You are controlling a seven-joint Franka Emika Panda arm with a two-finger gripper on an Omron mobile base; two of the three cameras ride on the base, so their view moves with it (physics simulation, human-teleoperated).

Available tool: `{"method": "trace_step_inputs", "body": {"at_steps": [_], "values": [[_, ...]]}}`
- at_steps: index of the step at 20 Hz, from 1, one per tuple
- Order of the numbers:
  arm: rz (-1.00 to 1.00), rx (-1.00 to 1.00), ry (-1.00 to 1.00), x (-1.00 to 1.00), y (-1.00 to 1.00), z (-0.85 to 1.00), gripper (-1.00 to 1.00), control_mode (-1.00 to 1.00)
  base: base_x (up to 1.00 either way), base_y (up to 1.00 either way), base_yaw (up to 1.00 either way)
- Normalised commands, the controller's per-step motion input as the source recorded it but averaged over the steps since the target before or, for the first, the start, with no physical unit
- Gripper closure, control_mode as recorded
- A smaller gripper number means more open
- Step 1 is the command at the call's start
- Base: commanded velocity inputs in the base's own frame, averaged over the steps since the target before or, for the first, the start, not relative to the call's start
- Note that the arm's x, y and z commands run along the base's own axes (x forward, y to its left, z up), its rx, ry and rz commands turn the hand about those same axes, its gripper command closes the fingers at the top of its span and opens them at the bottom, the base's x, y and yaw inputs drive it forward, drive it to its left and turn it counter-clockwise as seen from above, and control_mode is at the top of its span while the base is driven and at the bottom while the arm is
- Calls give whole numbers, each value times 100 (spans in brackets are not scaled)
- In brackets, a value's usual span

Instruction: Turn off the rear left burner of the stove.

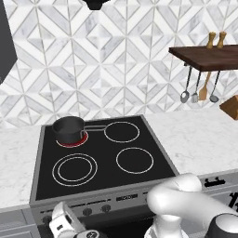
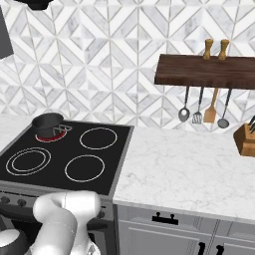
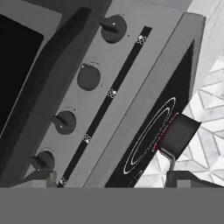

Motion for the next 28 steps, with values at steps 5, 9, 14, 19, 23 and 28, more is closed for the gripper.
{"method": "trace_step_inputs", "body": {"at_steps": [5, 9, 14, 19, 23, 28], "values": [[10, -21, -6, 1, 16, -52, -100, -100, 0, 0, 0], [1, -14, -21, 8, 8, -29, -100, -100, 0, 0, 0], [0, -7, -19, 14, 16, -20, -100, -100, 0, 0, 0], [1, 0, -15, 7, 28, -21, -100, -100, 0, 0, 0], [1, 0, -14, 1, 27, -18, -100, -100, 0, 0, 0], [7, 2, -16, 0, -1, -3, -100, -100, 0, 0, 0]]}}
